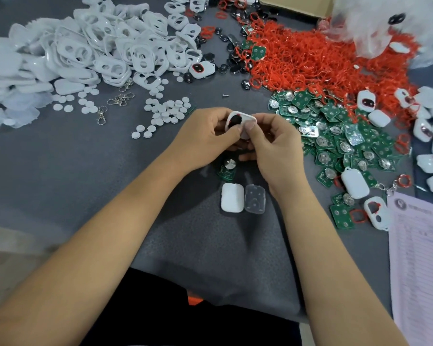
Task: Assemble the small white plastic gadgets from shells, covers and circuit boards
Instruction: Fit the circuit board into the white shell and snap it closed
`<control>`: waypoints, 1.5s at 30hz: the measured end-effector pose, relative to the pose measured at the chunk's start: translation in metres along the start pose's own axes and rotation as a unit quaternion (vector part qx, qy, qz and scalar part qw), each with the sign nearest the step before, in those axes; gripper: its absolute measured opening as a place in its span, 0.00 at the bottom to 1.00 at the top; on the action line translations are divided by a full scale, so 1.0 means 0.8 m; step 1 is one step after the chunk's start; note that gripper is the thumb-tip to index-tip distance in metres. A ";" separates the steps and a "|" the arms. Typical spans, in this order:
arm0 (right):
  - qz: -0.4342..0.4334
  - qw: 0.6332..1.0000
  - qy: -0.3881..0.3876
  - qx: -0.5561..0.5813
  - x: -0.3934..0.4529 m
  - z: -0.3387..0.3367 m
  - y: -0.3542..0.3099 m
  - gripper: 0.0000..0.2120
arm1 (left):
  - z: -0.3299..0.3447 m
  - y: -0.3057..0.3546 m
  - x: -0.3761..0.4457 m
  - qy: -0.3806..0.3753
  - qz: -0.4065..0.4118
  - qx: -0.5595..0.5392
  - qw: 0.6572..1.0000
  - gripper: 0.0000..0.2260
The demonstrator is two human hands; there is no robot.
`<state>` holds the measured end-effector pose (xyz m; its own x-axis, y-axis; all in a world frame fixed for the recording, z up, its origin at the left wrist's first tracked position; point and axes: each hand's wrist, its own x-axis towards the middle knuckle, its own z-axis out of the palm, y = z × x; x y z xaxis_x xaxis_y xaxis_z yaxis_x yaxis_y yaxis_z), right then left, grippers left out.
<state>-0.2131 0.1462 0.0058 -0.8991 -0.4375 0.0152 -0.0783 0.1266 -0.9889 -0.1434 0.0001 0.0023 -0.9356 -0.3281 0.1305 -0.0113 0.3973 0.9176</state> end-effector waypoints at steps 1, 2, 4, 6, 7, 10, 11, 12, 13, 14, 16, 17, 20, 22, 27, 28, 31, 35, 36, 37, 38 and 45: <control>-0.013 1.000 0.003 -0.021 0.000 0.002 0.001 0.04 | 0.000 0.000 0.000 -0.001 -0.004 -0.007 1.000 0.09; -0.020 0.999 0.005 -0.034 0.000 0.004 0.001 0.04 | -0.001 0.000 0.000 0.000 -0.006 -0.007 1.000 0.09; -0.018 0.999 0.003 -0.037 0.001 0.005 0.001 0.03 | -0.001 0.000 -0.001 0.003 -0.002 0.009 1.000 0.09; -0.009 1.000 0.004 -0.023 0.001 0.005 0.000 0.04 | 0.000 0.000 -0.001 0.005 0.011 0.029 1.000 0.08; -0.005 1.000 0.008 -0.011 0.001 0.006 0.000 0.04 | 0.000 0.001 -0.001 0.007 0.018 0.033 0.999 0.08; 0.004 0.999 0.017 0.033 -0.002 0.008 -0.001 0.04 | -0.001 0.002 -0.002 0.006 0.030 0.015 0.999 0.07; 0.006 0.999 0.017 0.045 -0.002 0.008 -0.001 0.04 | -0.001 0.002 -0.002 0.002 0.032 0.006 0.999 0.07; 0.008 0.998 0.014 0.057 -0.002 0.007 -0.002 0.03 | -0.001 0.001 -0.003 -0.001 0.031 -0.003 1.000 0.07; 0.009 0.998 0.008 0.068 -0.002 0.007 -0.002 0.03 | -0.002 0.000 -0.002 -0.001 0.025 -0.013 1.000 0.07; 0.009 0.997 0.001 0.079 -0.002 0.006 -0.003 0.03 | -0.002 -0.002 -0.001 0.002 0.017 -0.021 1.000 0.08; 0.012 0.995 -0.006 0.098 -0.001 0.004 -0.004 0.06 | -0.003 -0.004 0.001 0.014 -0.003 -0.041 0.999 0.09; 0.014 0.994 -0.005 0.105 0.000 0.003 -0.005 0.07 | -0.003 -0.004 0.002 0.016 -0.013 -0.061 0.998 0.09; 0.017 0.993 0.002 0.113 0.002 -0.001 -0.004 0.10 | -0.002 -0.002 0.001 0.012 -0.014 -0.098 0.995 0.08; 0.020 0.994 0.003 0.108 0.000 -0.003 -0.004 0.10 | -0.001 -0.002 0.000 0.011 -0.006 -0.089 0.996 0.07; 0.032 0.994 0.004 0.108 -0.003 -0.008 -0.006 0.08 | 0.001 -0.006 0.003 0.021 -0.014 -0.108 0.994 0.08; 0.037 0.993 0.008 0.110 -0.002 -0.009 -0.006 0.07 | 0.001 -0.007 0.003 0.021 -0.019 -0.124 0.992 0.08; 0.049 0.992 0.013 0.118 0.000 -0.013 -0.006 0.06 | 0.002 -0.009 0.003 0.013 -0.019 -0.150 0.988 0.06; 0.043 0.993 -0.006 0.107 -0.001 -0.015 -0.004 0.06 | 0.001 -0.011 0.004 0.018 0.009 -0.116 0.993 0.04; 0.039 0.994 -0.008 0.100 -0.002 -0.014 -0.004 0.06 | 0.001 -0.011 0.004 0.020 0.016 -0.101 0.995 0.04; 0.036 0.995 -0.009 0.093 -0.002 -0.014 -0.004 0.06 | 0.001 -0.010 0.004 0.022 0.017 -0.097 0.995 0.04; 0.033 0.995 -0.008 0.089 -0.002 -0.013 -0.004 0.06 | 0.002 -0.010 0.003 0.024 0.012 -0.107 0.994 0.04; 0.024 0.999 -0.001 0.026 -0.001 -0.020 -0.003 0.06 | 0.002 -0.006 0.004 0.024 -0.032 -0.176 0.984 0.08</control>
<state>-0.2187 0.1604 0.0106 -0.9005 -0.4336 -0.0329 -0.0122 0.1007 -0.9948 -0.1473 -0.0012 -0.0021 -0.9193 -0.3858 0.0773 0.0606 0.0553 0.9966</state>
